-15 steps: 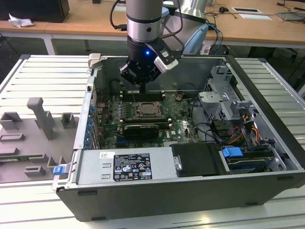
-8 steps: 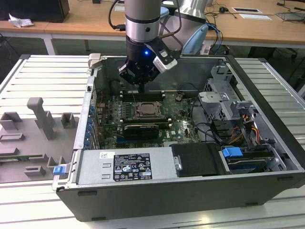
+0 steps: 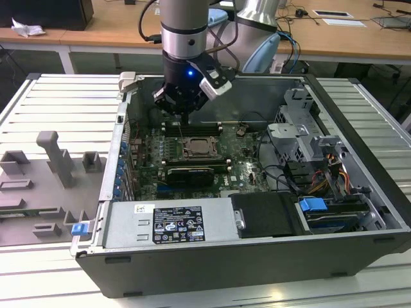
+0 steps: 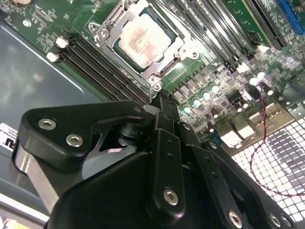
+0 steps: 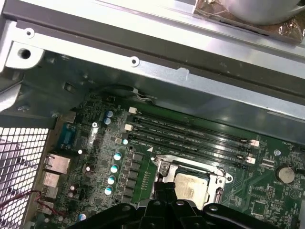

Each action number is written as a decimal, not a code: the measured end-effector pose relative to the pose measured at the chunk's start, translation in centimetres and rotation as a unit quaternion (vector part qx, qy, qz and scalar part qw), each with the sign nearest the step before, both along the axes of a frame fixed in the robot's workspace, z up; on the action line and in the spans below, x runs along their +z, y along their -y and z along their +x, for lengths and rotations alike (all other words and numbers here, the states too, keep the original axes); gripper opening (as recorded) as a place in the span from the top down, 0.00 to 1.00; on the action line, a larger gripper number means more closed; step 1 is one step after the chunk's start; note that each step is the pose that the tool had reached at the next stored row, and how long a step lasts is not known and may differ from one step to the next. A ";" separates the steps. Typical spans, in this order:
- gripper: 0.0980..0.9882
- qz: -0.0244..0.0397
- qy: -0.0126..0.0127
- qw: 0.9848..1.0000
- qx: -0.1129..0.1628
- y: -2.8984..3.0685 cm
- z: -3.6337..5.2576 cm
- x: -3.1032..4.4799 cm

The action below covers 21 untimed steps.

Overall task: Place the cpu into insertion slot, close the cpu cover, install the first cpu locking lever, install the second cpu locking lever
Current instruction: 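Install the first cpu locking lever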

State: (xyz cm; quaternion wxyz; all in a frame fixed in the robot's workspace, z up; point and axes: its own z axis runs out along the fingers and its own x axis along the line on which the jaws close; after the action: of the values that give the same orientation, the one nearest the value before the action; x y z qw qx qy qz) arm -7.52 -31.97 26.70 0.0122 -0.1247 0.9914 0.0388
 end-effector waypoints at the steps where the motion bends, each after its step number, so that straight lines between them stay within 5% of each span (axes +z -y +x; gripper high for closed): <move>1: 0.99 0.000 0.000 1.000 -0.003 -0.01 -0.05 -0.03; 7: 0.99 0.002 0.000 1.000 -0.006 -0.02 -2.24 -0.15; 21: 0.99 0.004 0.000 1.000 -0.012 -1.97 -2.68 -0.53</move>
State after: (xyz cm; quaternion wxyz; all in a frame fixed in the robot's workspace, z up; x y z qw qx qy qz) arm -10.20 -30.01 26.17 0.0132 -0.1128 0.9926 0.0423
